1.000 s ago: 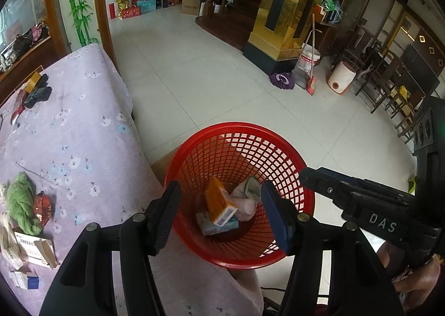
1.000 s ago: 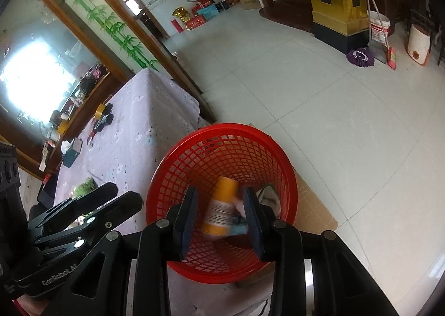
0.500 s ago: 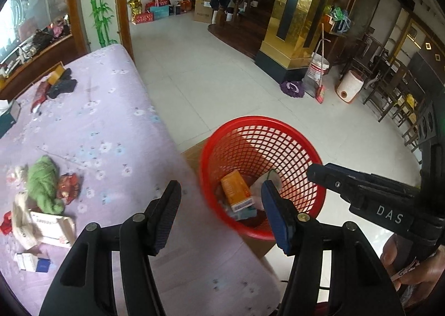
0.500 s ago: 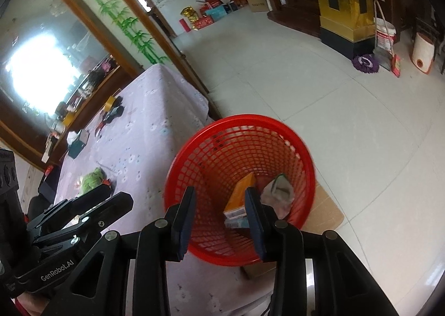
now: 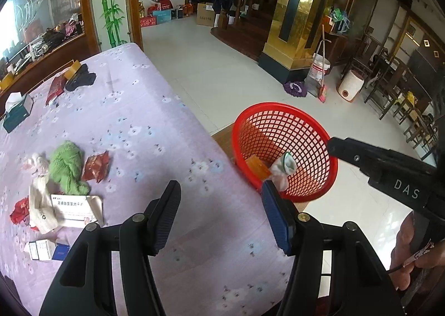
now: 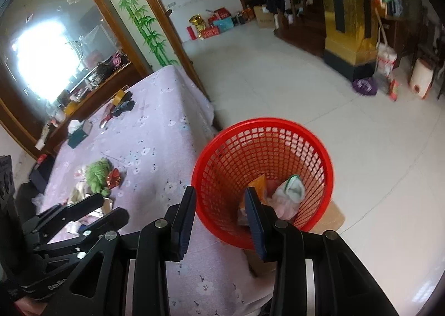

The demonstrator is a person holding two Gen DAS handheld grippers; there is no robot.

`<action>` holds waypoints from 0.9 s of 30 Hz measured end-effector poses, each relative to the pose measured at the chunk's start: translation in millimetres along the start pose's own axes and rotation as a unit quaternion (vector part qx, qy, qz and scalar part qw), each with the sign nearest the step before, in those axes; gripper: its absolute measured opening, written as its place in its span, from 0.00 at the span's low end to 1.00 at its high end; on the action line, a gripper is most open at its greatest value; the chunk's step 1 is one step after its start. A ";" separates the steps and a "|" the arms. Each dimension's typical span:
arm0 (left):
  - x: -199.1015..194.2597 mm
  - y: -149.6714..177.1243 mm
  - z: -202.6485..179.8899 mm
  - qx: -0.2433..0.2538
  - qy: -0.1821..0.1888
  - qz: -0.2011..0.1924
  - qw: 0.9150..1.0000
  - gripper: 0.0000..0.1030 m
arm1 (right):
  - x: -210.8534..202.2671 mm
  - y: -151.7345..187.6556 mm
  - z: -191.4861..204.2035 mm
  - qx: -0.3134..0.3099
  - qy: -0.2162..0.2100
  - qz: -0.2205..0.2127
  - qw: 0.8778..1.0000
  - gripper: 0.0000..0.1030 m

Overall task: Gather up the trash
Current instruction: 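Move both open tools away from the basket back toward the table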

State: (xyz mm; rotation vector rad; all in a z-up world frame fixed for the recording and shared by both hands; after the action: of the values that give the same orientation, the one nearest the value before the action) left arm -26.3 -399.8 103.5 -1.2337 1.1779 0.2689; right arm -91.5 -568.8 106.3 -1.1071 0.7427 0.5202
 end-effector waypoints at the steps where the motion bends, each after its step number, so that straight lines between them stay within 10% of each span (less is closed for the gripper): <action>1: -1.2 2.1 3.2 -0.001 0.001 0.000 1.000 0.57 | -1.2 0.3 3.2 -0.004 0.009 -0.004 1.000 0.38; 7: -10.9 9.9 20.7 -0.007 0.005 -0.004 1.000 0.57 | -9.7 4.0 22.1 -0.025 0.037 -0.019 0.999 0.38; 27: -50.4 62.3 130.9 -0.113 -0.053 -0.008 0.992 0.57 | 8.7 36.5 140.2 -0.120 -0.064 0.019 0.991 0.52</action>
State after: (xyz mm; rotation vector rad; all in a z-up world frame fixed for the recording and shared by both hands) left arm -21.5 -246.9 91.0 -1.4075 1.0669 0.4600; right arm -73.5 -425.0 113.2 -1.2707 0.6005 0.7192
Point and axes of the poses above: each gripper's, at about its wrist camera, not at the fingertips, and x roughly the way its jaws point, z to its left, y to its underside, the point moved 3 cm from there along x, roughly the way its jaws point, and after that the axes turned 2 degrees about -x, right-handed, at the moved point
